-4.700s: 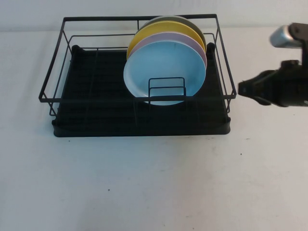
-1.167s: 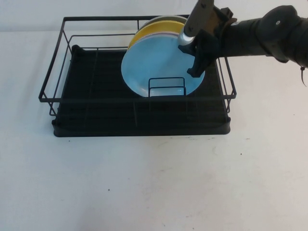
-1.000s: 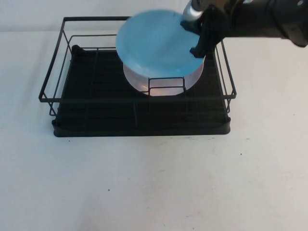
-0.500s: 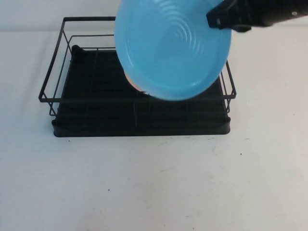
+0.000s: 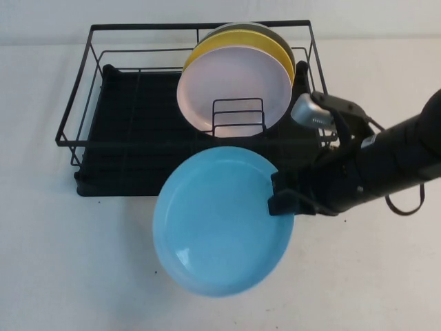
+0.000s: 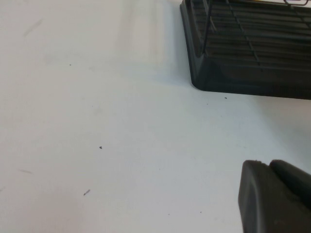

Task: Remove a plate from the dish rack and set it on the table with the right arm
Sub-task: Place the plate from the table

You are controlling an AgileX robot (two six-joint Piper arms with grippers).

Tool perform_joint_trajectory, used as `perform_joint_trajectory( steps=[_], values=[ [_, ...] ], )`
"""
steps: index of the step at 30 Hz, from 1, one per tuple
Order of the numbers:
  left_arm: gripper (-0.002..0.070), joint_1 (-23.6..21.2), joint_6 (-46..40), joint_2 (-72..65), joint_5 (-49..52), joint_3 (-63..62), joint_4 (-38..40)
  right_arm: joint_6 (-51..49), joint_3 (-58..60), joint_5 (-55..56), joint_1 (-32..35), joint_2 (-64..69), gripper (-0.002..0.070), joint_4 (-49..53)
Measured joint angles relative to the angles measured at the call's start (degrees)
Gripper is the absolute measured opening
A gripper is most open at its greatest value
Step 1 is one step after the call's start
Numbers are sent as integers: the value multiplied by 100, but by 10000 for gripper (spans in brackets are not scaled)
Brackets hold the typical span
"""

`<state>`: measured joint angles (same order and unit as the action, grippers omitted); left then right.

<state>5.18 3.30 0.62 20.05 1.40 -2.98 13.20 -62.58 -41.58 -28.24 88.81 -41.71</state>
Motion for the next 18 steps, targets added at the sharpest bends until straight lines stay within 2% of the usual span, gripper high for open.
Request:
perform_joint_trajectory(
  steps=[10, 18],
  values=[
    [-4, 0, 0, 0, 0, 0, 0, -15, 436, 920, 0, 882, 59, -453],
    [-4, 0, 0, 0, 0, 0, 0, -62, 436, 1072, 0, 1432, 59, -880]
  ],
)
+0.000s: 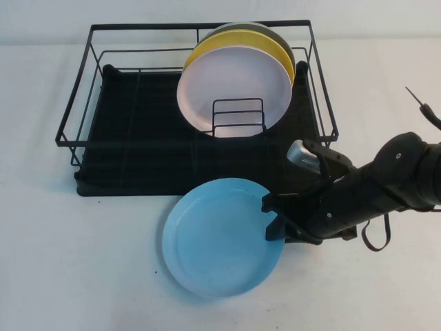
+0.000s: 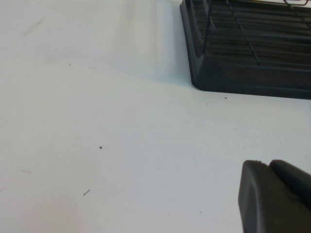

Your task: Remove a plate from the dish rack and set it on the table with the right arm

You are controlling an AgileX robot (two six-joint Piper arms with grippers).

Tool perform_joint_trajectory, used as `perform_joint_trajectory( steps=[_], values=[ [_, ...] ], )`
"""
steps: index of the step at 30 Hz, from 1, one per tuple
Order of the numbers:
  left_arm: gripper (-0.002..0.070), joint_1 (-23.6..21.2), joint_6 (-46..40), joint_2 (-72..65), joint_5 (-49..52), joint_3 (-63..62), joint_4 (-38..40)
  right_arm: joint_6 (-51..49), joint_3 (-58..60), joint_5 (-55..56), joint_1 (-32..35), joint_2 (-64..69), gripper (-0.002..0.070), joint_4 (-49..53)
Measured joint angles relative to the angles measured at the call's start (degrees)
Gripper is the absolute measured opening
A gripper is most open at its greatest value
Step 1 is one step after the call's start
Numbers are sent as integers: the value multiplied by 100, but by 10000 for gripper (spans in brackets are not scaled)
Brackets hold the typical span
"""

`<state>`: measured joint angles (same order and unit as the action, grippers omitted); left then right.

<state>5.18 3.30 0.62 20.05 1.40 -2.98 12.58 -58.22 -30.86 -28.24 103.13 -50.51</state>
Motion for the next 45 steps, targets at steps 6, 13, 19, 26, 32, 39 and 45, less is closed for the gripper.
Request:
perform_joint_trajectory(
  steps=[6, 13, 19, 26, 32, 39, 45],
  values=[
    [-4, 0, 0, 0, 0, 0, 0, -17, -23, 22, 0, 59, 96, 77],
    [-4, 0, 0, 0, 0, 0, 0, -5, -13, 152, 18, 145, 293, 367],
    [-4, 0, 0, 0, 0, 0, 0, -5, -13, -146, 88, -71, 355, 452],
    [-4, 0, 0, 0, 0, 0, 0, -5, -72, -1114, 171, -1023, 118, 1096],
    [-4, 0, 0, 0, 0, 0, 0, -5, -72, -1994, 176, -2125, -6, 1469],
    [-4, 0, 0, 0, 0, 0, 0, 192, -72, -2841, 176, -3320, -17, 1730],
    [-4, 0, 0, 0, 0, 0, 0, 283, -72, -3133, 176, -3948, -18, 2243]
  ],
)
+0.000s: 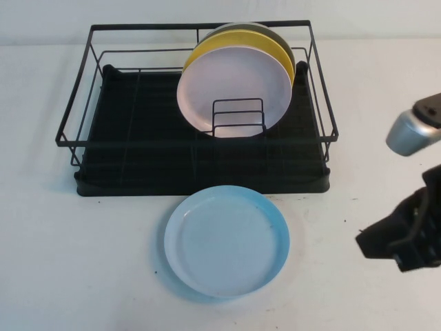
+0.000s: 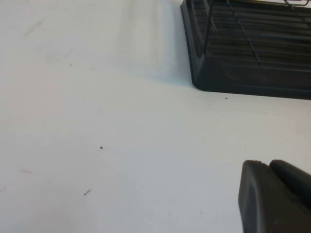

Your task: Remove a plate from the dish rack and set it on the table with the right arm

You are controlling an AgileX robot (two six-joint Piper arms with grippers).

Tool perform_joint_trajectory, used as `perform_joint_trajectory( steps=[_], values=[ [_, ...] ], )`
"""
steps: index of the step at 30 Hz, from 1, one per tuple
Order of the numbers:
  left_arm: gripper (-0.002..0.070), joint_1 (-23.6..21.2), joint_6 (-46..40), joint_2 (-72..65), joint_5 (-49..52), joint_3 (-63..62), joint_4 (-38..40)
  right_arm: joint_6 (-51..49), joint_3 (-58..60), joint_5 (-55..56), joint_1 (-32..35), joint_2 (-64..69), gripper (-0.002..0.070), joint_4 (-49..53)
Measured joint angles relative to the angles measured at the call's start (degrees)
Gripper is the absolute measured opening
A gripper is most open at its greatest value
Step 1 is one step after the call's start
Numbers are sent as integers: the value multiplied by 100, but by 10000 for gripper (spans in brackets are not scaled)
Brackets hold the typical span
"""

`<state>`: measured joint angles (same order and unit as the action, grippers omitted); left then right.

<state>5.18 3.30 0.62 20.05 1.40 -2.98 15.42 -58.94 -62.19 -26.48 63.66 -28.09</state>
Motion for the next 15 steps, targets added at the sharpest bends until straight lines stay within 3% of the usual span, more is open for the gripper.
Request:
perform_joint_trajectory(
  steps=[7, 15],
  values=[
    [-4, 0, 0, 0, 0, 0, 0, 16, 95, 248, 9, -526, -18, 1045],
    [-4, 0, 0, 0, 0, 0, 0, 27, 2189, 2734, 881, -2127, -18, 1432]
  ],
)
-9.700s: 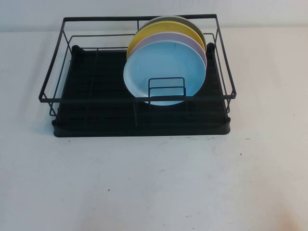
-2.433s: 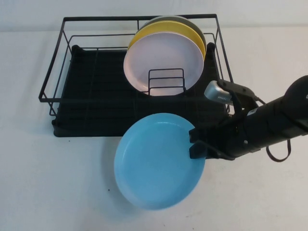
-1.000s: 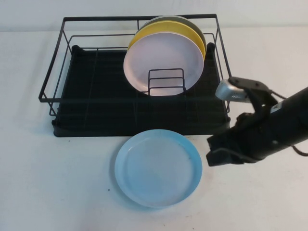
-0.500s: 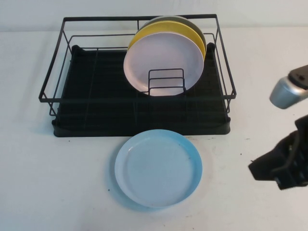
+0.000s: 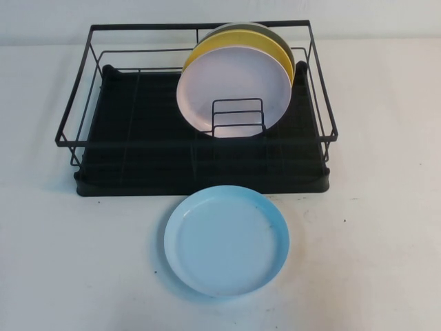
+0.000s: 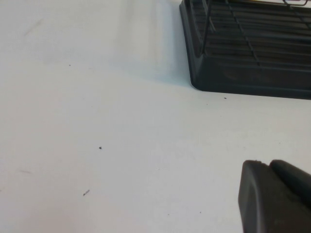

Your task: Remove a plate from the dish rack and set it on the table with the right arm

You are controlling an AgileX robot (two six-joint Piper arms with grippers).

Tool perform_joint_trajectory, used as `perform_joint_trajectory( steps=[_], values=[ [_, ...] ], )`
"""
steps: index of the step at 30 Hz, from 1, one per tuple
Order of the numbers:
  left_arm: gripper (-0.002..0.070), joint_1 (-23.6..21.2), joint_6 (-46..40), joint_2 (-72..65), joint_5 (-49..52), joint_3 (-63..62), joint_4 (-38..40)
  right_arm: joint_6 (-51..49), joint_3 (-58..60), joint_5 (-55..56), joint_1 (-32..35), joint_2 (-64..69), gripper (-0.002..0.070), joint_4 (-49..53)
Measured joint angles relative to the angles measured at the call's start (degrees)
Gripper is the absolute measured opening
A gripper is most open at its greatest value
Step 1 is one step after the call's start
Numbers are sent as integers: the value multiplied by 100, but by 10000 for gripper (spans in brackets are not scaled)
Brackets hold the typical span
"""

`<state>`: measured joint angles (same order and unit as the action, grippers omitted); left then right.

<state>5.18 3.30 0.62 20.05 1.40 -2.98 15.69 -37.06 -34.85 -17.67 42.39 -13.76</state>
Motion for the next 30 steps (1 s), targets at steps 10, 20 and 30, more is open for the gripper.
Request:
perform_joint_trajectory(
  steps=[10, 20, 30],
  values=[
    [-4, 0, 0, 0, 0, 0, 0, 12, 3192, 2441, 1532, -2632, -18, 24],
    [-4, 0, 0, 0, 0, 0, 0, 12, 3854, 2798, 1872, -4265, -18, 24],
    [-4, 0, 0, 0, 0, 0, 0, 12, 3875, 1585, 1872, -4283, -18, -17]
  ],
)
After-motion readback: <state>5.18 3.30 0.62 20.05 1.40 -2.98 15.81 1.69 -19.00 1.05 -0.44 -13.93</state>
